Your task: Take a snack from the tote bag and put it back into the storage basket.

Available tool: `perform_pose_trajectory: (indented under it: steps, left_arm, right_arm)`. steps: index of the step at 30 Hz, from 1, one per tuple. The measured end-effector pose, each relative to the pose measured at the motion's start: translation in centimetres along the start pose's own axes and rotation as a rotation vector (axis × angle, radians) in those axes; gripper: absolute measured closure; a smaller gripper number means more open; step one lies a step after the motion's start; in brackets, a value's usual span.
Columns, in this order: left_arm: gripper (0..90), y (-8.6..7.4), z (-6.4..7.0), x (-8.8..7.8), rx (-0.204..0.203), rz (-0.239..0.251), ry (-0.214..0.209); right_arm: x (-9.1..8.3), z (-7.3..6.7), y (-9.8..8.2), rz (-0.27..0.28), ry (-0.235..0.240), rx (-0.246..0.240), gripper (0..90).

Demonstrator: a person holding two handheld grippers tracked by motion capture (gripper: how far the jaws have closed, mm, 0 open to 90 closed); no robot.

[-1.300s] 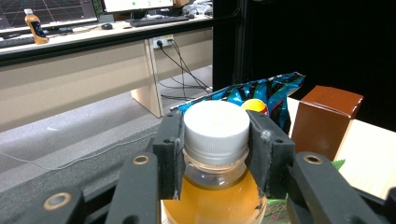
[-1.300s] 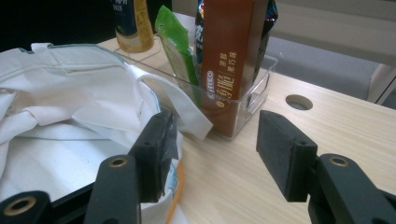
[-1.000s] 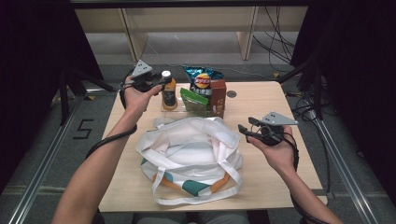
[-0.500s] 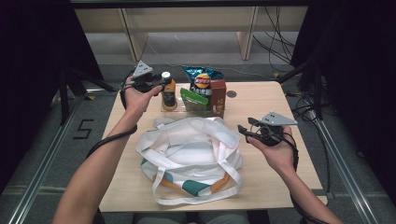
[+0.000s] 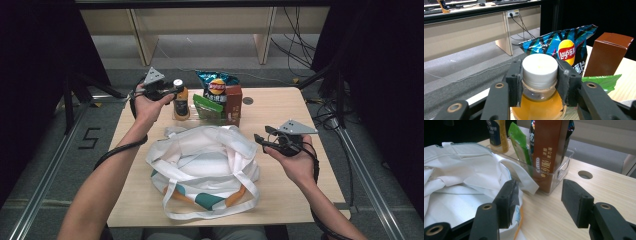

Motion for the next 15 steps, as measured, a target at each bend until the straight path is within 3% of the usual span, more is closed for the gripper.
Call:
perform_pose_trajectory:
  steps: [1,3,4,10,12,15]
  left_arm:
    - [58.7,-0.03,-0.04,0.02,0.004,0.000,0.001]
    - [58.7,-0.12,-0.01,0.05,-0.001,-0.003,0.000]
    - [58.7,-0.17,0.00,0.06,-0.003,-0.005,0.000]
    - [58.7,-0.44,-0.05,0.11,-0.004,-0.006,0.001]
    - [58.7,-0.58,-0.06,0.15,-0.007,-0.009,0.002]
    - [58.7,-0.75,-0.08,0.19,-0.008,-0.012,0.001]
  right_arm:
    - [-0.09,-0.19,-0.10,-0.013,0.002,0.022,46.7]
    - [0.03,-0.02,0.04,0.019,-0.011,0.013,46.7]
    - [0.06,0.08,0.04,0.016,-0.005,-0.004,46.7]
    - [-0.04,-0.02,-0.07,-0.010,0.005,0.000,46.7]
    - [0.08,0.03,0.02,0.013,-0.007,-0.007,46.7]
    - [0.02,0.05,-0.03,0.002,-0.004,-0.012,46.7]
Point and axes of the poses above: each handheld gripper's, and its own axes: x roughly forward along the jaws, y roughly out of its top, z roughly to its right, the point moved 6 cm from there along x, roughly forward along the jaws, and after that the axes turned 8 degrees about x, right-handed, at the moved point
